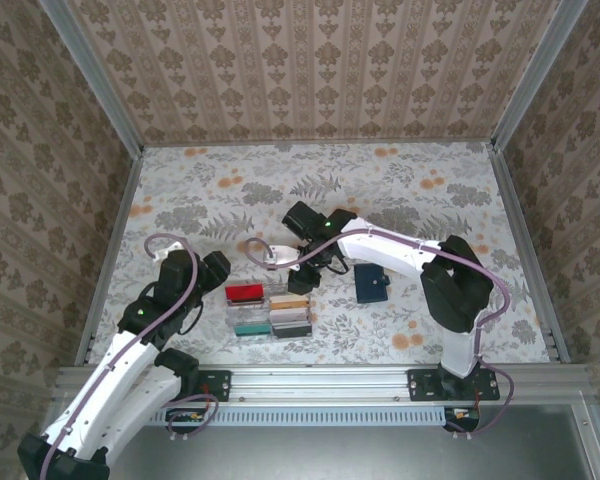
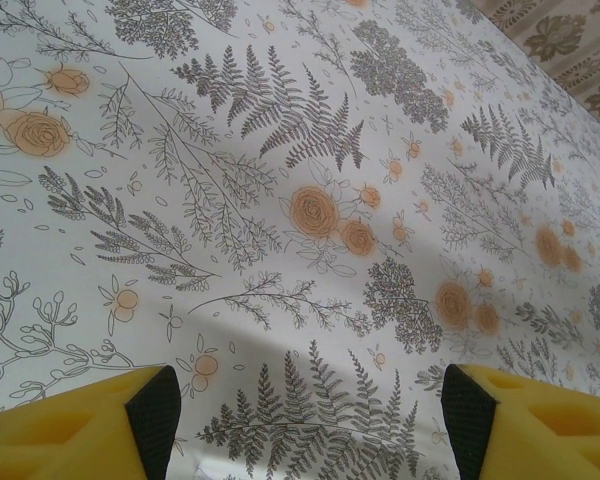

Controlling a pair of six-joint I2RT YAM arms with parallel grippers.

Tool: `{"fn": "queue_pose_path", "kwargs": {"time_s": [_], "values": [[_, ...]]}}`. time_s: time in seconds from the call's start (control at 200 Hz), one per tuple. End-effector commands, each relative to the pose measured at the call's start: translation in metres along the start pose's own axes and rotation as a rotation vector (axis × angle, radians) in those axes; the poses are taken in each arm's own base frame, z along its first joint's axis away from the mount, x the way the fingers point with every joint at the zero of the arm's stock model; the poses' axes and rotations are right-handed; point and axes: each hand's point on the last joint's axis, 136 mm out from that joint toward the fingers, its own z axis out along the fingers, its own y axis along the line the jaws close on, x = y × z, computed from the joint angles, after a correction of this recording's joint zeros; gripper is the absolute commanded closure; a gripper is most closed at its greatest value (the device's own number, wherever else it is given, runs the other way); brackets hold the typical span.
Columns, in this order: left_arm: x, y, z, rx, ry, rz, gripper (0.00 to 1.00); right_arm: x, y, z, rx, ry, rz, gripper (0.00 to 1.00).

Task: Put the credit cards into the card holder
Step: Move the storage box to the center of the table.

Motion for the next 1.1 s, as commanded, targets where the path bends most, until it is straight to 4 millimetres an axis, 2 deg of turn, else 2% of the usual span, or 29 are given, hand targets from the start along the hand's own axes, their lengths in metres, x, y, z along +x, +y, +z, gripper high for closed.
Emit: {"fn": "queue_pose_path", "kwargs": {"time_s": [0.0, 0.135, 0.415, 0.57, 0.69, 0.91, 1.095], "values": [[0.005, 0.007, 0.000, -0.018, 0.019, 0.018, 0.27, 0.013, 0.005, 0.004, -0.034, 0.077, -0.032, 0.79], [0.005, 0.007, 0.000, -0.021, 0.016, 0.025, 0.27, 0.008, 0.001, 0.003, -0.021, 0.076, -0.040, 0.87], [0.002, 0.004, -0.001, -0.015, 0.015, 0.036, 0.27, 0.003, -0.025, -0.007, 0.085, 0.064, -0.040, 1.00], [0.001, 0.002, -0.001, -0.010, 0.017, 0.040, 0.26, 0.002, -0.042, -0.018, 0.132, 0.036, -0.017, 1.00], [0.001, -0.001, -0.001, -0.003, 0.024, 0.045, 0.26, 0.005, -0.066, -0.030, 0.179, -0.009, 0.053, 1.00], [0.003, -0.015, 0.004, 0.043, 0.054, 0.068, 0.26, 0.036, -0.128, -0.056, 0.302, -0.051, 0.251, 1.00], [0.009, -0.033, 0.012, 0.113, 0.109, 0.080, 0.26, 0.076, -0.171, -0.082, 0.412, -0.051, 0.432, 1.00]]}}
